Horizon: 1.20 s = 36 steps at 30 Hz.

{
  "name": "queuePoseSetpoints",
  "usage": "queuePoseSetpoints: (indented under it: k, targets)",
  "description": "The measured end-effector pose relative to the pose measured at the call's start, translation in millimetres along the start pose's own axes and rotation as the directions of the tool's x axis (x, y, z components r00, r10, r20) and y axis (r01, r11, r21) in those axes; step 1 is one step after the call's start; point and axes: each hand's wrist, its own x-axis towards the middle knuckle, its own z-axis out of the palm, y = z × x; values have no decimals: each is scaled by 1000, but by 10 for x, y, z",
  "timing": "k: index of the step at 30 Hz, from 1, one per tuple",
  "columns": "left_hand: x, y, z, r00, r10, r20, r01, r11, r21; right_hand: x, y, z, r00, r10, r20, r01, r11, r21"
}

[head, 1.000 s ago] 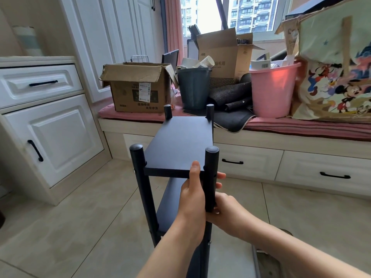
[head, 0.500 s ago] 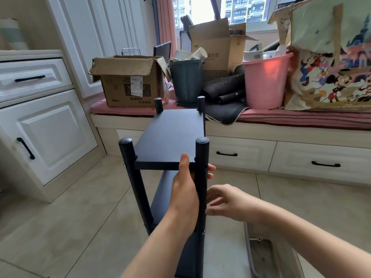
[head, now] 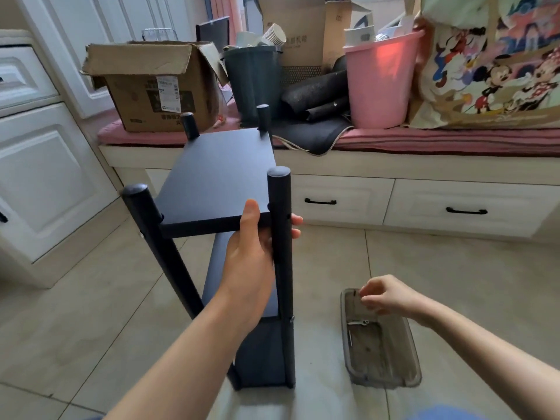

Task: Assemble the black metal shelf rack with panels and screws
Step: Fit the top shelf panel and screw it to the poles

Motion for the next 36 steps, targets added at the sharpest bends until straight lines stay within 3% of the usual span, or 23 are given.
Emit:
queuePoseSetpoints:
  k: [12,17,27,34,36]
  targets:
    - [44,-78,5,997,71,5,-71,997,17,732,1010,925,971,225,79,-221,974,-57]
    - [62,-108,14,996,93,7,-94,995,22,910,1161,1267,950,267,164,-231,950,-209]
    - [28,-116,13,996,85,-4,-85,996,8,888,1047,1857,919,178,351,-106,971,-213]
    - [14,-103,18,998,63,3,-63,998,-10,906,893,2011,825,111,554,1,980,-198]
    - [20,-98,13,998,61,5,-61,998,-22,903,871,1972,752,146,643,21,969,-245]
